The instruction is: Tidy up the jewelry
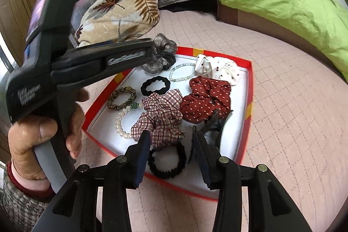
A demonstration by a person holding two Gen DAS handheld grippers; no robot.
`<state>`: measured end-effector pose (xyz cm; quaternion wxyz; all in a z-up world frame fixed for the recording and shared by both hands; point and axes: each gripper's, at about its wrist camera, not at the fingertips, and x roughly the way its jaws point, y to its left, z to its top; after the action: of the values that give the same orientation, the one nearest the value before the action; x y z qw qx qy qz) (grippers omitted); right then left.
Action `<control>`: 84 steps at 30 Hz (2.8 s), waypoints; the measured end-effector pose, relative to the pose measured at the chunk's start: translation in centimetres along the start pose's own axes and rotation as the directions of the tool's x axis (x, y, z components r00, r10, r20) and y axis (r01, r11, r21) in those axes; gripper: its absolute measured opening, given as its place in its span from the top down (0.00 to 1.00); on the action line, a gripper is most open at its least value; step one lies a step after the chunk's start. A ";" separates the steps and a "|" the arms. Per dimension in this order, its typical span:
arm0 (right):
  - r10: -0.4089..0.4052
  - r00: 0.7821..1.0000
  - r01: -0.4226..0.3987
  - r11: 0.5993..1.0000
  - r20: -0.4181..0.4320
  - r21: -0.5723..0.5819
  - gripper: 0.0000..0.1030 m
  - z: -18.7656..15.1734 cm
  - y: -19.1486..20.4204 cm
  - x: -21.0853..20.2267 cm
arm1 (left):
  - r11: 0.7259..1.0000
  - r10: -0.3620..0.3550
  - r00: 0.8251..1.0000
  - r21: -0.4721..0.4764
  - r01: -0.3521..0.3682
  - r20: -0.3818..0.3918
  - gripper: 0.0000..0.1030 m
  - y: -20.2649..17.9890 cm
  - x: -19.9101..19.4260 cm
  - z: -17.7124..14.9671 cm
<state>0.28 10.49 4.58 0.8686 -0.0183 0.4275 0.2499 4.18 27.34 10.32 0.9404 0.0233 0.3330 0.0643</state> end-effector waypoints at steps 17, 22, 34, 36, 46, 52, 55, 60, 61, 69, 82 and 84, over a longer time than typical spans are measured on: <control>-0.075 0.994 0.073 0.997 0.074 0.037 0.52 -3.4 -1.8 -6.6 | 0.967 0.192 0.964 -0.203 -0.153 0.185 0.02 1.8 -14.1 -3.1; -0.102 0.992 0.096 0.992 0.080 0.079 0.51 -4.4 -2.9 -7.5 | 0.954 0.234 0.945 -0.240 -0.179 0.229 0.02 1.0 -17.1 -3.4; -0.176 0.973 0.163 0.982 0.149 0.099 0.46 -5.2 -3.5 -10.3 | 0.967 0.208 0.956 -0.188 -0.170 0.208 0.01 -2.4 -20.1 -4.6; -0.185 0.971 0.172 0.980 0.151 0.097 0.46 -5.4 -3.5 -10.5 | 0.969 0.211 0.956 -0.174 -0.177 0.203 0.01 -2.8 -20.3 -5.0; -0.232 0.961 0.218 0.970 0.151 0.106 0.42 -6.2 -3.6 -11.1 | 0.981 0.158 0.979 -0.129 -0.142 0.126 0.01 -3.5 -20.0 -7.1; -0.250 0.958 0.236 0.966 0.143 0.107 0.41 -6.5 -3.5 -11.1 | 0.988 0.125 0.990 -0.100 -0.119 0.057 0.01 -3.9 -19.3 -8.8; -0.256 0.957 0.243 0.964 0.137 0.106 0.40 -6.5 -3.4 -10.9 | 0.989 0.117 0.992 -0.099 -0.112 0.038 0.01 -4.0 -19.3 -9.3; -0.265 0.955 0.254 0.963 0.136 0.094 0.40 -6.7 -3.0 -10.9 | 0.989 0.102 0.995 -0.105 -0.099 0.022 0.01 -4.0 -19.1 -9.6; -0.267 0.954 0.256 0.962 0.137 0.090 0.40 -6.7 -2.9 -10.9 | 0.990 0.100 0.995 -0.106 -0.098 0.020 0.01 -4.0 -19.1 -9.6; -0.276 0.953 0.268 0.961 0.127 0.076 0.39 -6.9 -2.5 -10.5 | 0.991 0.086 0.996 -0.105 -0.085 0.004 0.01 -4.1 -18.9 -9.9; -0.295 0.950 0.287 0.954 0.100 0.083 0.38 -7.0 -3.2 -9.5 | 0.992 0.050 0.997 -0.115 -0.056 -0.059 0.01 -4.2 -16.8 -10.4; -0.298 0.950 0.290 0.953 0.096 0.081 0.38 -7.0 -3.2 -9.2 | 0.992 0.047 0.997 -0.117 -0.054 -0.066 0.01 -4.2 -16.6 -10.5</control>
<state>-8.10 2.08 6.51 0.9180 -0.0396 0.3807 0.1041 -14.72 20.91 12.16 0.9272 -0.0261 0.3577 0.1084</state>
